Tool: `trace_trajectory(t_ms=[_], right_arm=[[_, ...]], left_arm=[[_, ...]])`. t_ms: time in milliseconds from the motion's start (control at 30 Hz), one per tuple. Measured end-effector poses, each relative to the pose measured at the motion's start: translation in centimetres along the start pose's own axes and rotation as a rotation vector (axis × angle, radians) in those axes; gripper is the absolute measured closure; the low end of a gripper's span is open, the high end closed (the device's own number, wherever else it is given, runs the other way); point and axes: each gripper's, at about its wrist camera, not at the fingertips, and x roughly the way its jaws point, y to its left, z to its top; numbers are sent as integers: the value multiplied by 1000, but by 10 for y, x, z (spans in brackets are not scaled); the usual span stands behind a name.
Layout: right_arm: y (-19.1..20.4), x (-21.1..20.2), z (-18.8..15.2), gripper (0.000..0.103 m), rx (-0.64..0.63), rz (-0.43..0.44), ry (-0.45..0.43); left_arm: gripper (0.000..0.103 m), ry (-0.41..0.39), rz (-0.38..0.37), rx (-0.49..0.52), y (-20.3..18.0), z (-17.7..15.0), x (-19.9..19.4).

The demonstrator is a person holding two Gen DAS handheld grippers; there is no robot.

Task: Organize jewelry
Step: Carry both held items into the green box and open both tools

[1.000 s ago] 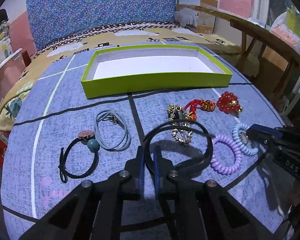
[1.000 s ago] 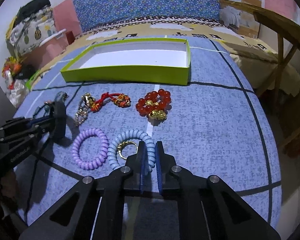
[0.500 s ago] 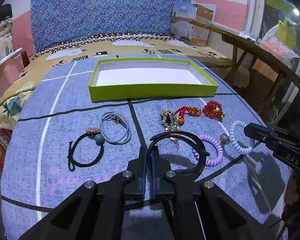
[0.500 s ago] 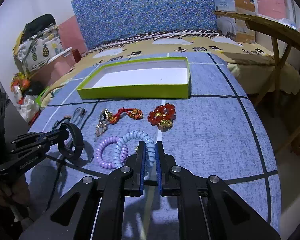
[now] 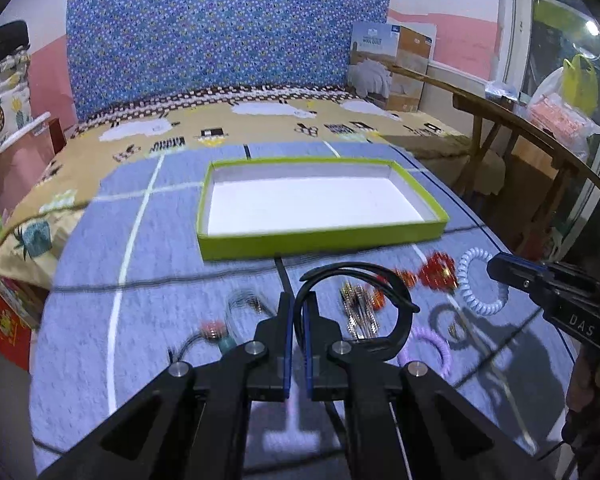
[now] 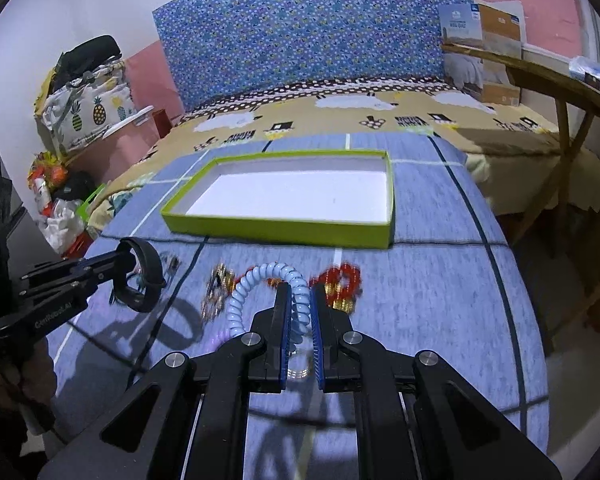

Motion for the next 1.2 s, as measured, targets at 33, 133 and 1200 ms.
trace_trajectory(t_ms=[33, 133, 1200], right_arm=[[-1, 3, 4, 93, -3, -5, -2], [-5, 13, 19, 93, -9, -14, -8], [-61, 166, 98, 93, 62, -105, 178]], left_arm=[[98, -4, 10, 3, 2, 6, 3], [98, -6, 23, 7, 8, 21, 15], [98, 176, 147, -45, 57, 103, 168]])
